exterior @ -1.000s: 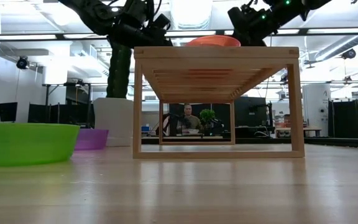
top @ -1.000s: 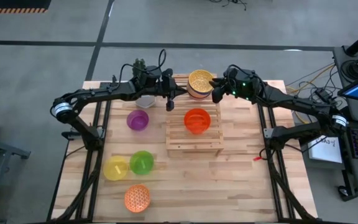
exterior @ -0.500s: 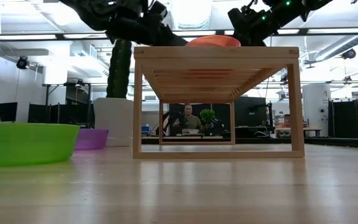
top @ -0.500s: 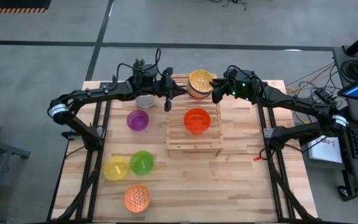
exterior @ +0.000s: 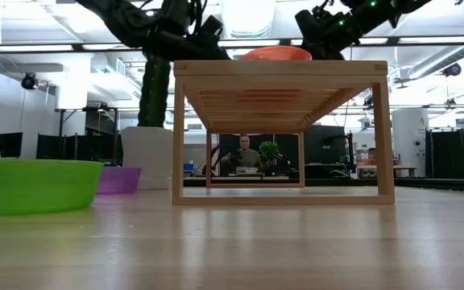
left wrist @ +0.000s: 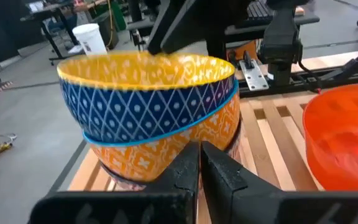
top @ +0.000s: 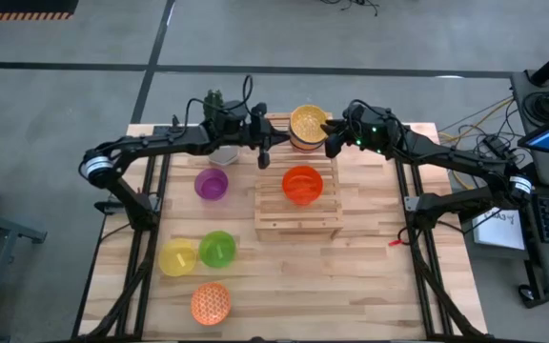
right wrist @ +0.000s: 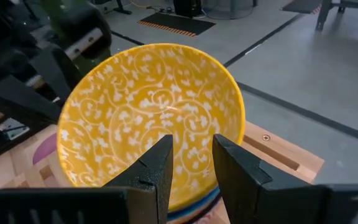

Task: Place and stack bowls onto a shelf
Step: Adjust the stacked bowls on the shelf

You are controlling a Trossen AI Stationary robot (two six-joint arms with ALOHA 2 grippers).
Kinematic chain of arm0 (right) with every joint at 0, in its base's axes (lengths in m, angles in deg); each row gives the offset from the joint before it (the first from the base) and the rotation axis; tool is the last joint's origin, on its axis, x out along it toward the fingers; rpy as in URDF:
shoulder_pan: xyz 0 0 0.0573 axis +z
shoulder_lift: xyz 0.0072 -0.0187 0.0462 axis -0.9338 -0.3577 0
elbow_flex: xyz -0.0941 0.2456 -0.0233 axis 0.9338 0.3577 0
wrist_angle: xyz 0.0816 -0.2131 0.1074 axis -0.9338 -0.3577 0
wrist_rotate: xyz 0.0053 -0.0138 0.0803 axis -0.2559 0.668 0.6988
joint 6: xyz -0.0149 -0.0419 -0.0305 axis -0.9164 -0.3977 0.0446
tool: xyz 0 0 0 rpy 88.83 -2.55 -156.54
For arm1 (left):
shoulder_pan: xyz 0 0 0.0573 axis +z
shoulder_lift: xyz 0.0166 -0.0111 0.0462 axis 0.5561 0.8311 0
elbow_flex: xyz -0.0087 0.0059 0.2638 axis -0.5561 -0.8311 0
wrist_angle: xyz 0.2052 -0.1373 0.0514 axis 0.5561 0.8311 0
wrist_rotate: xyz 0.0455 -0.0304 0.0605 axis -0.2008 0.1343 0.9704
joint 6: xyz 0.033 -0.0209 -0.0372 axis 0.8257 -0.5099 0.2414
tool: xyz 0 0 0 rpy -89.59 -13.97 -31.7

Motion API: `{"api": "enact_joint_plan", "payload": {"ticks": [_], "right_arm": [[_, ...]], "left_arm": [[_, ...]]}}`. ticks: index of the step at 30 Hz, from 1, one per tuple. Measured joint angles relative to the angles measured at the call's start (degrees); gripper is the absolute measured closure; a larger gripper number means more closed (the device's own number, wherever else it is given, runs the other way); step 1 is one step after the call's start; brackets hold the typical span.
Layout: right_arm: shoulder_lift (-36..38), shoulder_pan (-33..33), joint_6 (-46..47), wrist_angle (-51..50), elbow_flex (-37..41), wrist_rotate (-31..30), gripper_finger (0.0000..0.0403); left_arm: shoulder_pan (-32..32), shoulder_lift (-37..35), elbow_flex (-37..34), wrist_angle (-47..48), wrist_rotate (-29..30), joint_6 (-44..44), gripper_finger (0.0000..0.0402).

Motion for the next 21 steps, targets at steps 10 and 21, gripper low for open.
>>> {"api": "enact_joint_plan", "payload": {"ticks": [10,21], "right_arm": [[0.0,0.0,-1.3,1.8,0.0,0.4,0.0300],[2.3,0.0,-2.2,1.8,0.0,0.4,0.0300]], "left_arm": [[0.0,0.1,0.0,1.5,0.5,-0.4,0.0402],[0.0,-0.8,0.0,2.6,0.4,-0.1,0.0402]]}}
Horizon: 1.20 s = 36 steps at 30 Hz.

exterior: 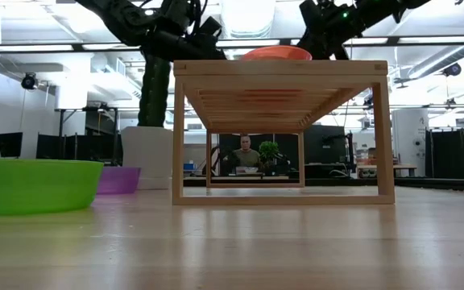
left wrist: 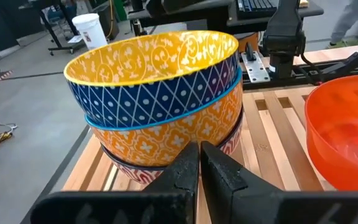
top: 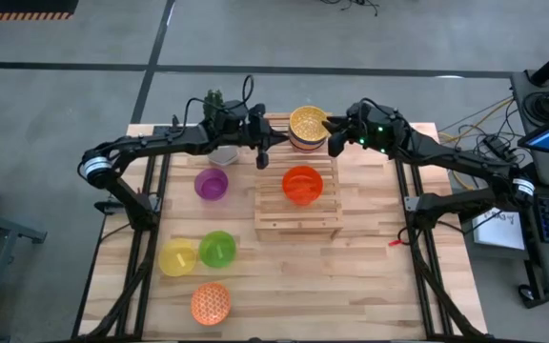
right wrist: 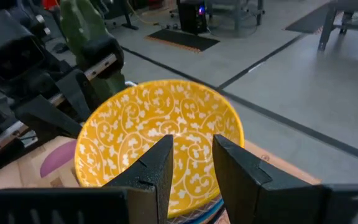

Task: Place and stack bowls onto a shelf
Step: Adjust the stacked bowls on the shelf, then stack the purple bowl on top the orange bowl on the shelf

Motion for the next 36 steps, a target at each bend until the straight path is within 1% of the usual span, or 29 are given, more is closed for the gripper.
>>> {"api": "enact_joint_plan", "payload": {"ticks": [8,14,22,28,32,36], "right_arm": [[3.1,0.0,-0.8,0.0,0.0,0.0,0.0300],[2.6,0.0,-0.6,-0.4,0.0,0.0,0.0300],[2.5,0.0,-0.1,-1.3,0.3,0.0,0.0300],[2.6,0.0,-1.3,-1.8,0.3,0.5,0.0300],[2.9,0.0,-2.8,-1.7,0.3,3.2,0.0300],[3.1,0.4,-4.4,-1.7,0.4,6.1,0.0300]], "left_arm": [[0.0,1.0,0.0,-3.1,-0.3,0.8,0.0402],[0.1,2.1,0.0,-3.5,-0.3,0.8,0.0402],[0.1,1.9,0.0,-2.7,-0.1,0.6,0.0402],[0.1,-1.7,0.0,3.5,0.7,0.5,0.0402],[-0.1,-5.6,0.0,9.7,0.8,0.8,0.0402],[-0.8,-9.7,0.0,17.9,0.7,0.9,0.0402]]}}
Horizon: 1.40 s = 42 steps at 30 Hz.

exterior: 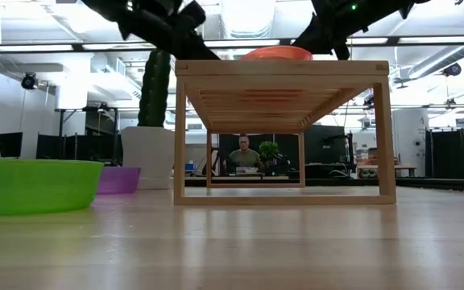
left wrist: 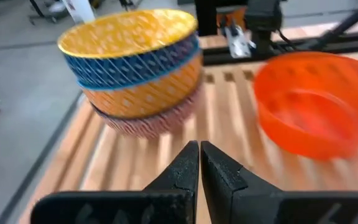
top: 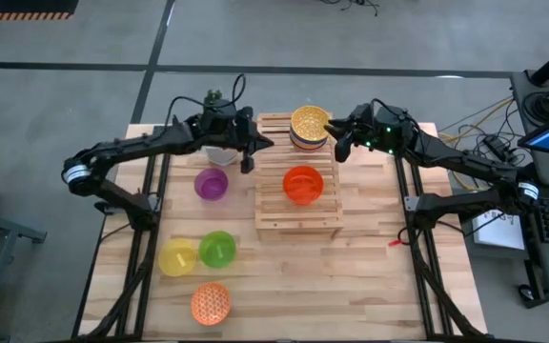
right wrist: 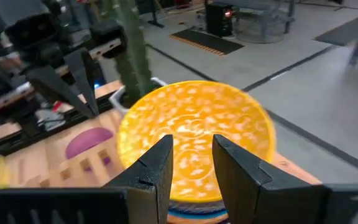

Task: Place and stack bowls onto a shelf
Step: Stack the purple bowl on top the orange bowl on the shelf

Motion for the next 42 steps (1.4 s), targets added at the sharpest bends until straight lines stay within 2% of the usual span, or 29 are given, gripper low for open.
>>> {"api": "enact_joint_plan", "payload": {"ticks": [9,15,17,21,23,29,37,42], "right_arm": [[0.8,7.2,-4.7,-0.6,0.0,1.4,0.0300],[1.5,12.7,-6.9,-1.9,0.0,1.4,0.0300],[1.4,14.2,-8.1,-2.1,0.0,1.4,0.0300],[1.4,16.5,-9.7,-2.5,0.0,1.0,0.0300],[1.4,17.4,-10.3,-2.5,0.0,0.9,0.0300],[1.4,18.2,-11.6,-2.6,0.0,0.9,0.0300],[1.4,18.2,-12.2,-3.0,0.0,0.9,0.0300],[1.4,18.2,-12.2,-4.0,0.0,0.9,0.0300]], "left_arm": [[-3.9,-7.9,0.0,17.3,0.0,-5.2,0.0402],[-6.5,-9.6,0.0,30.7,0.3,-14.7,0.0402],[-7.4,-9.6,0.0,36.6,2.8,-18.6,0.0402],[-9.2,-8.2,-0.3,49.6,13.1,-27.3,0.0402],[-9.7,-7.3,-1.6,53.2,15.5,-29.1,0.0401],[-9.7,-6.0,-10.5,50.7,14.2,-25.9,0.0364],[-9.7,-6.3,-19.1,39.0,18.2,-18.3,0.0283],[-9.7,-4.6,-20.5,36.4,18.0,-16.9,0.0272]]}}
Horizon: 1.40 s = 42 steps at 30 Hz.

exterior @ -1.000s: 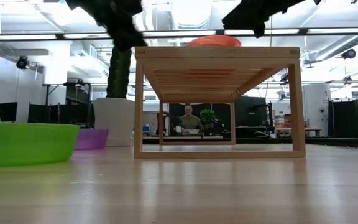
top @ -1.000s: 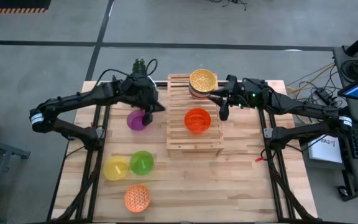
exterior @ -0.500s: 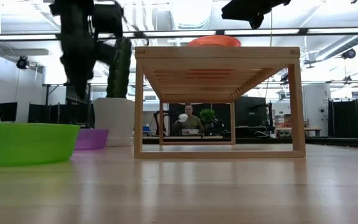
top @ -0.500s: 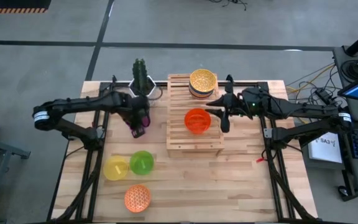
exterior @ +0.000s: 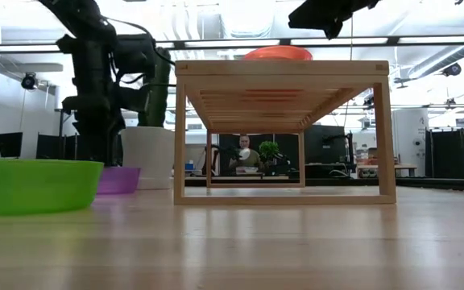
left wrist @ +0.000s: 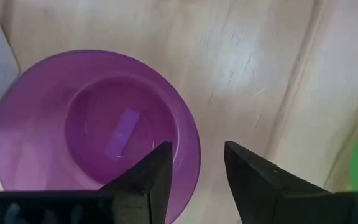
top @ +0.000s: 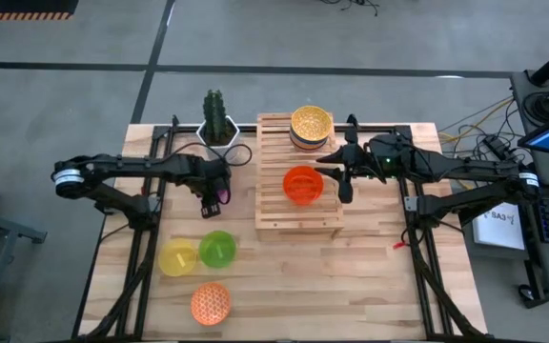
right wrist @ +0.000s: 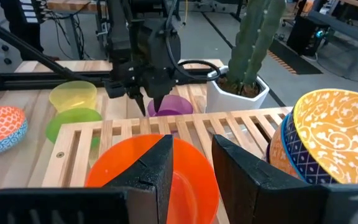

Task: Place and stack bowls onto a shelf
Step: Stack the purple bowl on top the orange bowl on the shelf

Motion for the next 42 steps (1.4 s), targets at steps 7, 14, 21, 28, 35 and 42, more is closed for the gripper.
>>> {"api": "enact_joint_plan", "payload": {"ticks": [7,14,21,28,35,42], "right_arm": [[-0.2,0.0,0.5,-1.1,0.5,0.0,0.0300],[-0.2,0.9,0.8,-2.0,0.5,0.0,0.0300],[-0.2,3.1,0.8,-3.9,0.5,0.0,0.0300],[-0.2,5.1,-1.4,-4.3,0.7,0.0,0.0300],[-0.2,5.7,-0.8,-6.2,0.7,0.1,0.0300],[0.0,6.4,1.2,-10.3,0.8,0.1,0.0300]], "left_arm": [[0.0,5.8,-0.2,-3.2,1.4,-2.0,0.0282],[-0.1,11.5,1.1,-4.0,2.9,-3.2,0.0345],[-0.6,9.0,5.8,3.3,3.0,-4.3,0.0398],[-5.4,5.2,15.5,17.6,0.2,-2.2,0.0401],[-12.8,2.3,27.9,18.8,-2.1,0.6,0.0401],[-17.5,4.1,40.8,16.7,-0.3,3.7,0.0401]]}}
